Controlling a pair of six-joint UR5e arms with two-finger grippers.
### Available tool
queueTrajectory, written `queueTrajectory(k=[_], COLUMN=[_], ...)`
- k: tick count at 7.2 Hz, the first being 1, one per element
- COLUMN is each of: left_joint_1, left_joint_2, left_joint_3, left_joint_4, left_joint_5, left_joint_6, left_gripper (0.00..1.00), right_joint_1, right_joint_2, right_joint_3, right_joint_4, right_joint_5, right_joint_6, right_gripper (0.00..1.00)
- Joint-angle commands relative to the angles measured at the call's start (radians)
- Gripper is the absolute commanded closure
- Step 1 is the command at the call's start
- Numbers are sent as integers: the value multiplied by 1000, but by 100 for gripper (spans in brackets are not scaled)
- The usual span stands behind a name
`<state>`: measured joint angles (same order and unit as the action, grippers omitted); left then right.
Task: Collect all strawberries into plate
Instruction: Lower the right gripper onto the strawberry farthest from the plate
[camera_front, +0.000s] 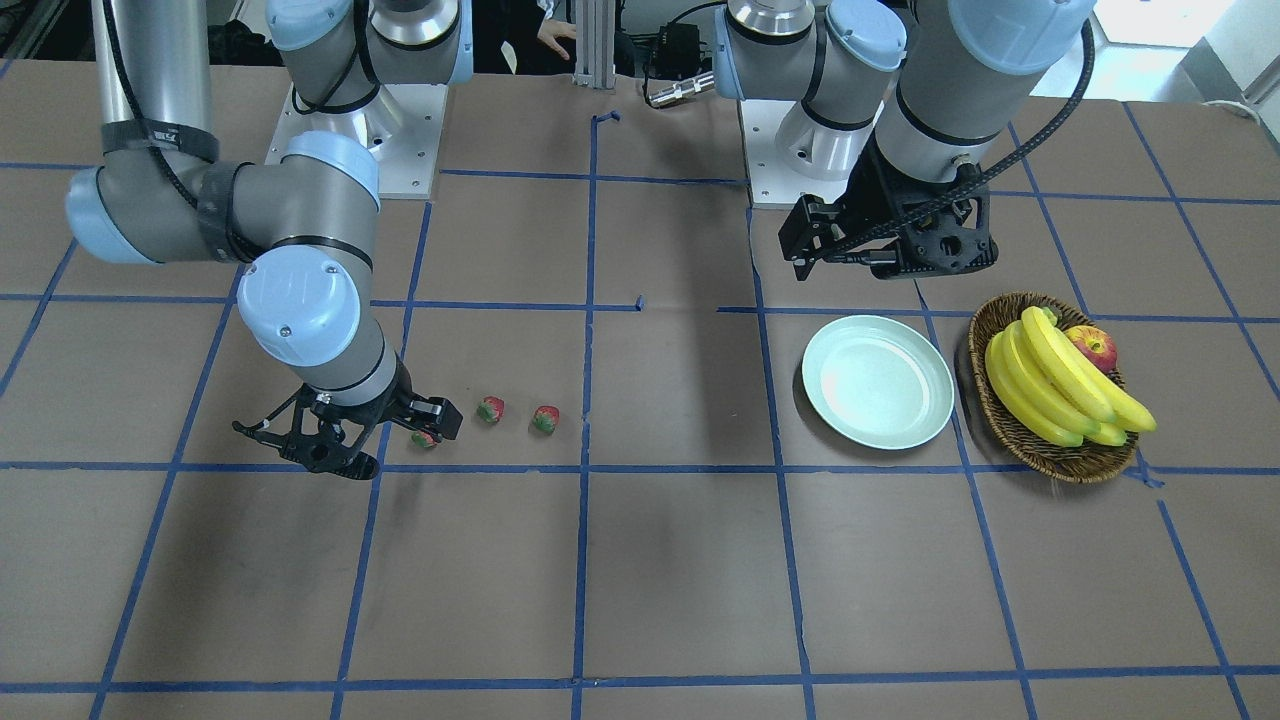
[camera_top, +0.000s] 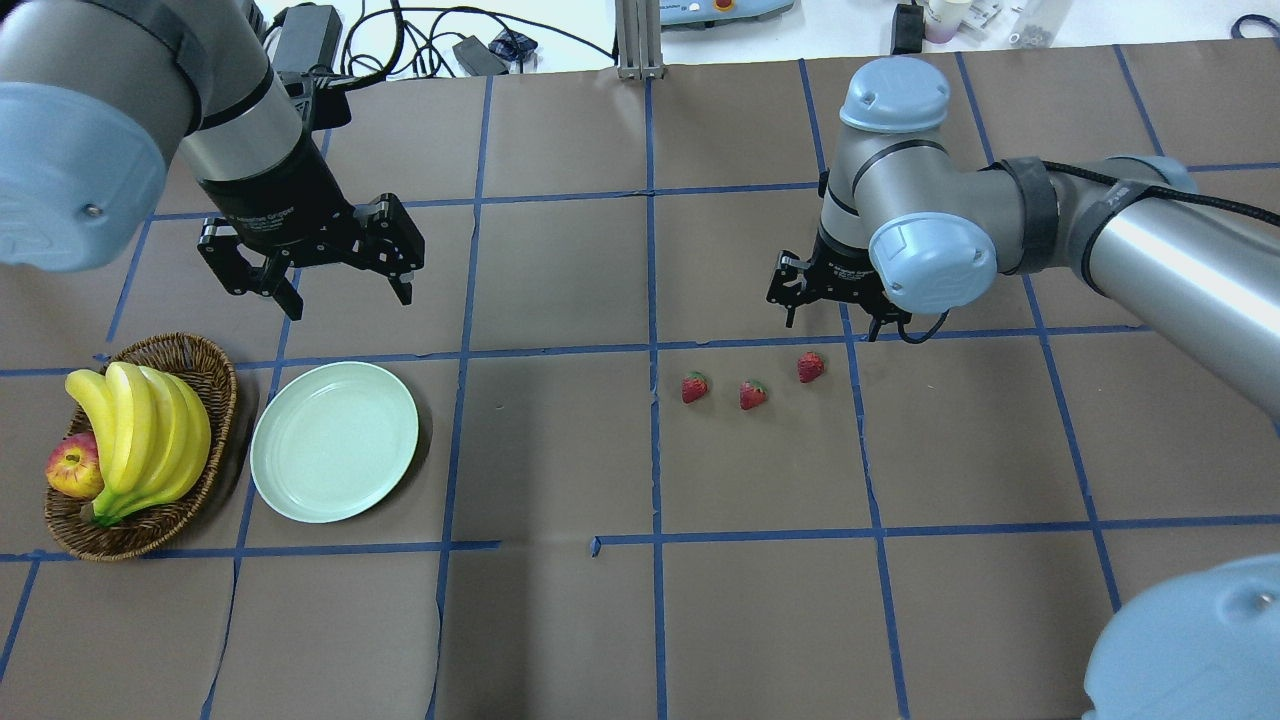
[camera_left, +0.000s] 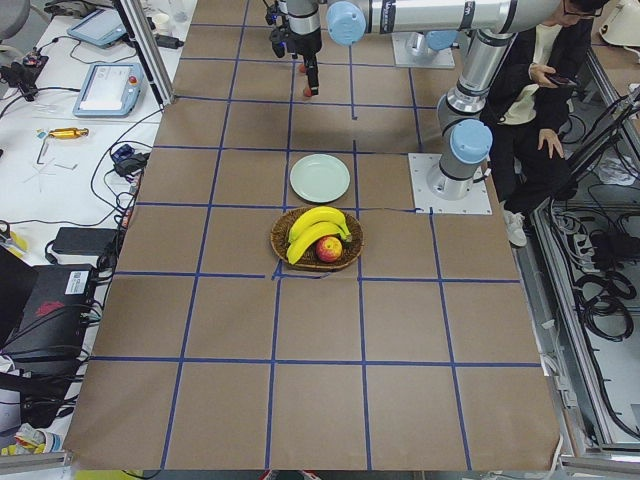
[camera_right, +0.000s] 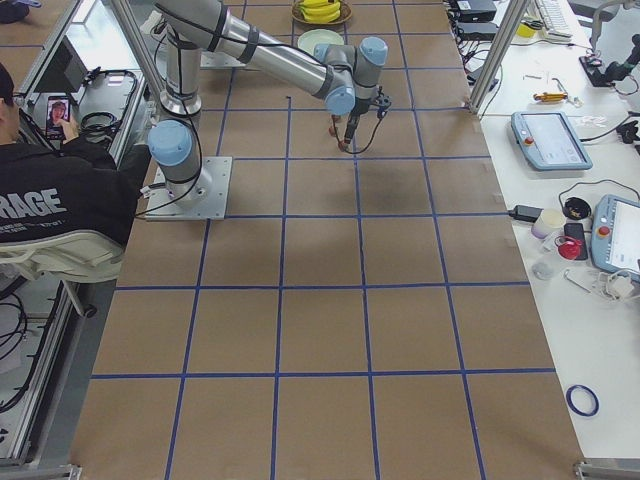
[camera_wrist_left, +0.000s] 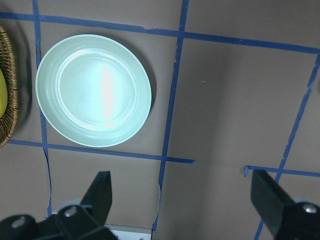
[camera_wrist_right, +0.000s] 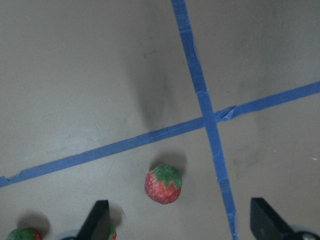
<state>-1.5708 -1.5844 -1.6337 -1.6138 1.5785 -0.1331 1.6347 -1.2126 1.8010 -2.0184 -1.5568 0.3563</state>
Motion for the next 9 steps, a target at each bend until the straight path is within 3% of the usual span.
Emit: queueTrajectory(k=[1, 4, 7, 8, 9], left_joint_1=[0, 0, 0, 0, 0], left_joint_2=[0, 0, 0, -2, 1], left_joint_3=[0, -2, -3, -5, -17], left_joint_4=[0, 0, -2, -2, 0], left_joint_5=[3, 5, 2, 2, 2], left_joint_6=[4, 3, 1, 1, 1], left_gripper=[0, 0, 0, 0, 0], right_joint_1=[1, 1, 1, -1, 1], right_joint_2=[28, 64, 82, 82, 82], right_joint_3=[32, 35, 35, 35, 34], right_joint_4=[-19, -37, -60, -60, -60], right_joint_5=[53, 41, 29, -4, -3], right_joint_6=[29, 26, 18, 17, 15], right_gripper=[0, 2, 11, 30, 70])
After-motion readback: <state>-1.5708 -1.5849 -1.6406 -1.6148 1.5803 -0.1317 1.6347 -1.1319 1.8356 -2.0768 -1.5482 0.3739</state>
